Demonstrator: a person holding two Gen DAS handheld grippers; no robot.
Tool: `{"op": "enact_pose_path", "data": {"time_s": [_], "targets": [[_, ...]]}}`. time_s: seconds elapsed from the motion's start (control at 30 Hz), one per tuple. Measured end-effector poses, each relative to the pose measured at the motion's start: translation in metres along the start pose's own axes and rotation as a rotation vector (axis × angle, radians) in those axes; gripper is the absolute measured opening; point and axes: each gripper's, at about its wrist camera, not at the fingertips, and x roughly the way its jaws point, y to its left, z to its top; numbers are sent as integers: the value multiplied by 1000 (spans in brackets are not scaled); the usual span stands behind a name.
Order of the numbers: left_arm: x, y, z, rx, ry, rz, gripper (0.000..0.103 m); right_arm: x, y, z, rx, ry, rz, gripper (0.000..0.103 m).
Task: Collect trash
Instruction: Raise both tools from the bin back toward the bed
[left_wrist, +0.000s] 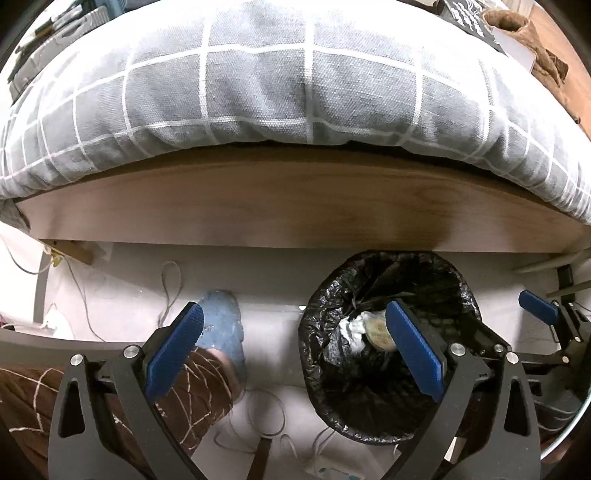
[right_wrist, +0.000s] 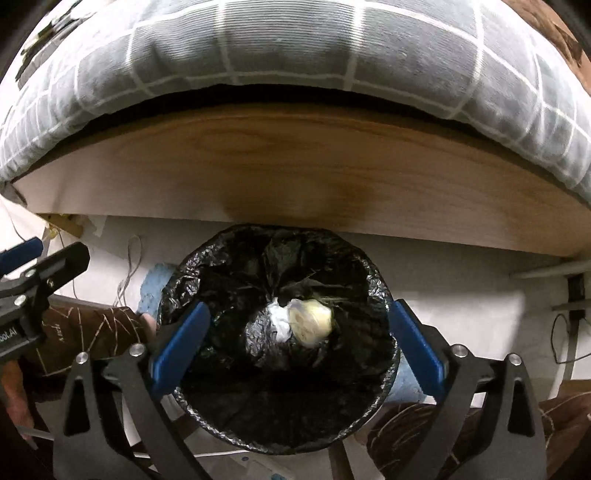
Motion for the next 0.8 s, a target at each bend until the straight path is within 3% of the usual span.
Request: {"op": "enact_pose_path", "data": {"time_s": [0.33,0.5,0.8], "targets": [[-7,-3,0,-1,-17,-16,97,-25,0,4,-20,-55,-12,94],[-30,-3,5,-23,-62,-46,97,-55,-5,2,-20,-110,2,94],[-66,-3,16,-8,-103,-12,97,-116,-14,9,-11,-233,-32,94]]}}
